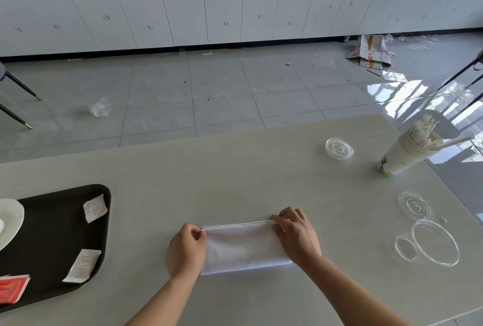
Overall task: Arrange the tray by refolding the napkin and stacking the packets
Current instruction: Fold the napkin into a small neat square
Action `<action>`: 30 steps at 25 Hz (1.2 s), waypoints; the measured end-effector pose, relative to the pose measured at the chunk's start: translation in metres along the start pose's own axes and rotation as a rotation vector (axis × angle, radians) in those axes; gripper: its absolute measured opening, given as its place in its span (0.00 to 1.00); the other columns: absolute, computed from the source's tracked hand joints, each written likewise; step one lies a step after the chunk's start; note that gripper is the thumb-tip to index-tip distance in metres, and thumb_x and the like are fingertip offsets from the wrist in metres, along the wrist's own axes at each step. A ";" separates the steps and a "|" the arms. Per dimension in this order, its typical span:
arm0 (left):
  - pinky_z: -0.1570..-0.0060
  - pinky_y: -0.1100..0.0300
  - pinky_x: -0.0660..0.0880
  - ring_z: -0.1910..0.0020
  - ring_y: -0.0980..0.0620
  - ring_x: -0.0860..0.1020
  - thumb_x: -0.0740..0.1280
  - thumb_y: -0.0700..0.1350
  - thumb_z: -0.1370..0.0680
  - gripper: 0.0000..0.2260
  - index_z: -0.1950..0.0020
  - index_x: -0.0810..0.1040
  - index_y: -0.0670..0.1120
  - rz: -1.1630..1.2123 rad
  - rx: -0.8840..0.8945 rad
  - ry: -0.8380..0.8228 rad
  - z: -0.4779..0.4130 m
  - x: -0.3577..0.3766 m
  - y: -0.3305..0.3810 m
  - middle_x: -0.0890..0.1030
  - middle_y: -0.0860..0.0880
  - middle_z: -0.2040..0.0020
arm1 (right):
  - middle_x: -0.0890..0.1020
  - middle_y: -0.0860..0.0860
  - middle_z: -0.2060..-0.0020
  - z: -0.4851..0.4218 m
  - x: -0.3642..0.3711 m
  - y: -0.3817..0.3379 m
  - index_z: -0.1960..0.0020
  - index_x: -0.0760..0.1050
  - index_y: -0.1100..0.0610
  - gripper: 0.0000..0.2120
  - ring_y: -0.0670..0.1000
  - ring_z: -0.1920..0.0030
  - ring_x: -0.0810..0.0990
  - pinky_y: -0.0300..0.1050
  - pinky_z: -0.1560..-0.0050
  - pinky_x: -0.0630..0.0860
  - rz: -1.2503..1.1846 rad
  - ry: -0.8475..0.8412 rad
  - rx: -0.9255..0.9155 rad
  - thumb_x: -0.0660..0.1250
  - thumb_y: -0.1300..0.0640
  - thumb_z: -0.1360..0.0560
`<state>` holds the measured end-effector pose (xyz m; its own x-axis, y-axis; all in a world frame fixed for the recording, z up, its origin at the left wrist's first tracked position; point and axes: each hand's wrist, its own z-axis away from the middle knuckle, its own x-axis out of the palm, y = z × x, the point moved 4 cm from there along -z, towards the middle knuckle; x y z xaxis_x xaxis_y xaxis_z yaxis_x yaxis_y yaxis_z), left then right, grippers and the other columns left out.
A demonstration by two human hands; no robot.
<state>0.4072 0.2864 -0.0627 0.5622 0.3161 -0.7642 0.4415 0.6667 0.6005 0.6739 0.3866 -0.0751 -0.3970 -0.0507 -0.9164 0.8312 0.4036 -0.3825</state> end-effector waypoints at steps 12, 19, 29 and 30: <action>0.29 0.43 0.56 0.23 0.43 0.58 0.54 0.56 0.20 0.27 0.25 0.64 0.44 -0.569 0.923 -0.111 0.039 0.026 0.009 0.62 0.44 0.23 | 0.55 0.46 0.21 0.025 0.017 -0.078 0.22 0.58 0.51 0.28 0.53 0.20 0.48 0.56 0.25 0.47 0.139 -0.126 -0.201 0.49 0.40 0.17; 0.29 0.43 0.56 0.23 0.41 0.57 0.44 0.60 0.19 0.30 0.24 0.61 0.43 -0.709 0.866 -0.182 0.027 0.034 -0.003 0.59 0.42 0.22 | 0.55 0.48 0.20 0.025 0.029 -0.080 0.21 0.57 0.53 0.30 0.54 0.20 0.46 0.58 0.26 0.46 0.223 -0.205 -0.175 0.48 0.38 0.18; 0.30 0.41 0.58 0.23 0.42 0.57 0.55 0.60 0.23 0.31 0.23 0.61 0.45 -0.653 0.841 -0.217 0.027 0.039 -0.008 0.60 0.43 0.22 | 0.53 0.53 0.20 0.035 0.029 -0.032 0.21 0.55 0.59 0.37 0.54 0.20 0.46 0.58 0.24 0.49 0.285 -0.191 -0.041 0.49 0.34 0.19; 0.30 0.41 0.57 0.23 0.42 0.57 0.55 0.60 0.23 0.31 0.23 0.61 0.45 -0.648 0.843 -0.212 0.026 0.038 -0.007 0.60 0.43 0.22 | 0.52 0.52 0.20 0.035 0.027 -0.028 0.21 0.54 0.59 0.37 0.54 0.20 0.46 0.58 0.24 0.49 0.291 -0.200 -0.037 0.49 0.34 0.19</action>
<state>0.4441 0.2761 -0.0896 0.1224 -0.1061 -0.9868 0.9911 -0.0389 0.1271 0.6538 0.3418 -0.0937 -0.0588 -0.1049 -0.9927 0.8820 0.4602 -0.1009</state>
